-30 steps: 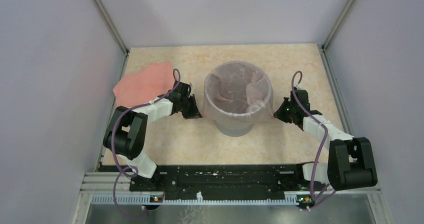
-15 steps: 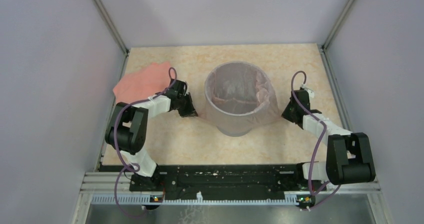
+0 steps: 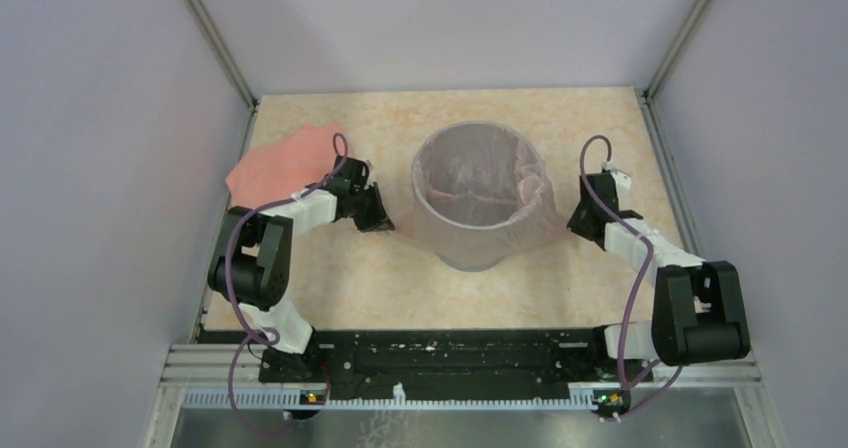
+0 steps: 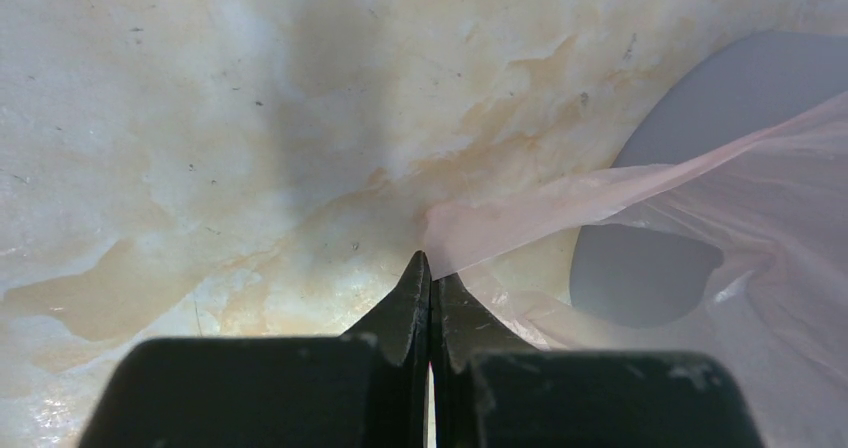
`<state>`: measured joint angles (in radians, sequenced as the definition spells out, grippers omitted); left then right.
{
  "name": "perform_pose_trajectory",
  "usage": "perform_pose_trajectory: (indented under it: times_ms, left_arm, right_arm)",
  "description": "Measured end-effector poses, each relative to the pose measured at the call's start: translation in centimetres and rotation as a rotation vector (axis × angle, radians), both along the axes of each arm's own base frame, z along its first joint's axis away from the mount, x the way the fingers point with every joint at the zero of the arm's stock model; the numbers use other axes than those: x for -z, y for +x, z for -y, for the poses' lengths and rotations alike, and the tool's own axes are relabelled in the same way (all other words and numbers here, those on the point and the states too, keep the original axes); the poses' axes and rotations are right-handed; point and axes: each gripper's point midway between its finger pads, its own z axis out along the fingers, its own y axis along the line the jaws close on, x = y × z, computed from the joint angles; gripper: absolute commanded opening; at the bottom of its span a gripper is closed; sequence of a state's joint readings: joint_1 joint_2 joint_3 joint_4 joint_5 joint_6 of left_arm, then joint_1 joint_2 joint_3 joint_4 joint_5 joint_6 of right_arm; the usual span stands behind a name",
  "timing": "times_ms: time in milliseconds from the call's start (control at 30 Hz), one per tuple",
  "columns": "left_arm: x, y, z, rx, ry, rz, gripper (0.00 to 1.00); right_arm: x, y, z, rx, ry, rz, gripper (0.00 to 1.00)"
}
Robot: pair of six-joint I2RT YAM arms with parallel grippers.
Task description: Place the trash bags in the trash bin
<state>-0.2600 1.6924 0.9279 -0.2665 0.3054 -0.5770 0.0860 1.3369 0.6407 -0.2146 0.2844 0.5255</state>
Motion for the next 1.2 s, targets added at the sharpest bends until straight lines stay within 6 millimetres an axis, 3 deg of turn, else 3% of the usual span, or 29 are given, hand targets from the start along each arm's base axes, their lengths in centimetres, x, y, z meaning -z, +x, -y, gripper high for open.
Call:
perform_pose_trajectory:
  times_ms: [200, 400, 667, 833, 967, 1100, 1200]
  left_arm:
    - [-0.7, 0.2, -0.2, -0.003, 0.000, 0.019, 0.01]
    - [-0.6, 0.2, -0.7, -0.012, 0.008, 0.009, 0.01]
    - [-0.8, 0.1, -0.5, -0.003, -0.001, 0.009, 0.06]
    - [-1.3, 0.1, -0.5, 0.006, -0.003, 0.027, 0.21]
    - [-2.2, 0.3, -1.1, -0.001, 0.013, 0.053, 0.41]
    - [-3.3, 0.4, -1.6, -0.004, 0.018, 0.085, 0.54]
    - [-4.2, 0.5, -1.5, -0.002, 0.010, 0.108, 0.57]
  right_arm:
    - [-0.8, 0.2, -0.7, -0.028, -0.184, -0.028, 0.00]
    - [1.4, 0.1, -0.9, -0.036, -0.326, -0.133, 0.00]
    - [1.3, 1.2, -0.4, -0.001, -0.384, -0.155, 0.02]
    - [1.4, 0.7, -0.3, -0.005, -0.382, -0.177, 0.42]
    - [-0.5, 0.1, 0.0, -0.010, -0.340, -0.161, 0.71]
    - [-3.6, -0.1, -0.1, -0.013, -0.290, -0.091, 0.84]
    - [-5.4, -0.2, -0.2, -0.023, -0.264, -0.062, 0.90]
